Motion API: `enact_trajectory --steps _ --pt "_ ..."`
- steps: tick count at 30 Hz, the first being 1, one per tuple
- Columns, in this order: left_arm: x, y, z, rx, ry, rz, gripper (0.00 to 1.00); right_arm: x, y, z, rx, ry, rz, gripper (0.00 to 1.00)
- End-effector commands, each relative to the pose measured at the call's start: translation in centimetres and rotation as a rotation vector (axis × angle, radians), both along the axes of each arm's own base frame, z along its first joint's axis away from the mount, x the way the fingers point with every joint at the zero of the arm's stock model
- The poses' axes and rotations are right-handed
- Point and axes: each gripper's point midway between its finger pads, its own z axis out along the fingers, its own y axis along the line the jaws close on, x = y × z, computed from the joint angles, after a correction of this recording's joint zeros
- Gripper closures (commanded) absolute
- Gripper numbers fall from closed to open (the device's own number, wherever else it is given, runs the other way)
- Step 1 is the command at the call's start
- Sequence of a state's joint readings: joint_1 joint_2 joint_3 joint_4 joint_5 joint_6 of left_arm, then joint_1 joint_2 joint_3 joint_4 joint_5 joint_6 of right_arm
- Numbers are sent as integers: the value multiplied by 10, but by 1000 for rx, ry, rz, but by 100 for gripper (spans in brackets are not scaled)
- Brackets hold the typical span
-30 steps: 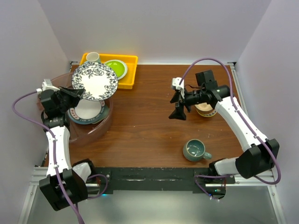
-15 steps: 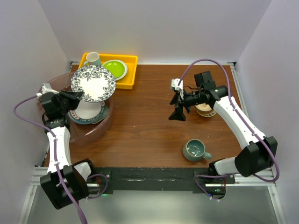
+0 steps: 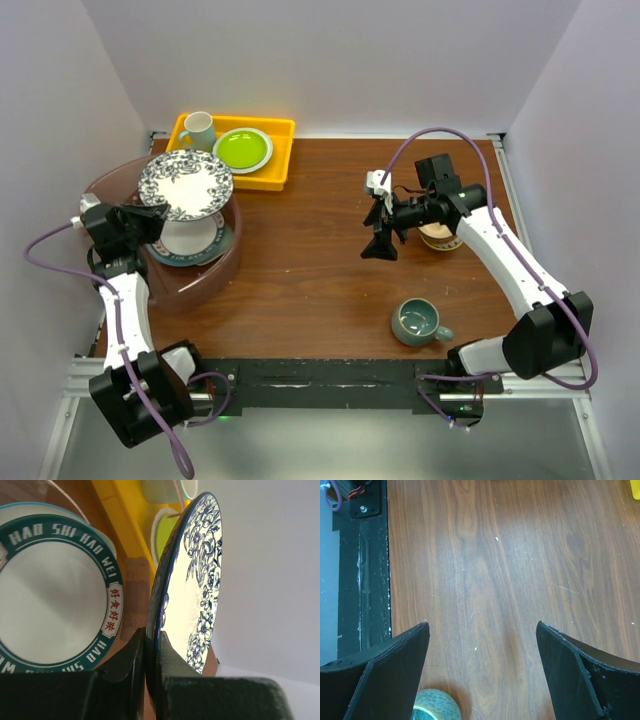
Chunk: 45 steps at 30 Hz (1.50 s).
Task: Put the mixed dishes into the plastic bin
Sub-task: Place the plate in the plastic bin.
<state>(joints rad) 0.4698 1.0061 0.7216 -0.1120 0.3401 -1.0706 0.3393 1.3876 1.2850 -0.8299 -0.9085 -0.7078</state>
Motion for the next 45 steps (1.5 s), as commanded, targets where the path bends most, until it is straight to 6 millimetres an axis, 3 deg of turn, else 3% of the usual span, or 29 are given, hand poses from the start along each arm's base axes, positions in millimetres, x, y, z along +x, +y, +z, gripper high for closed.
enact_trajectory --steps 1,14,21,45 --pt "3 17 51 -13 -122 110 100 1 2 3 26 -25 20 8" --pt "-21 37 25 -42 31 289 100 -3 0 -1 24 -30 21 8" --pt "-19 31 1 -52 44 253 100 -4 0 -2 22 -31 19 8" --pt "-25 26 -47 -54 143 229 98 -3 -2 -4 19 -25 12 8"
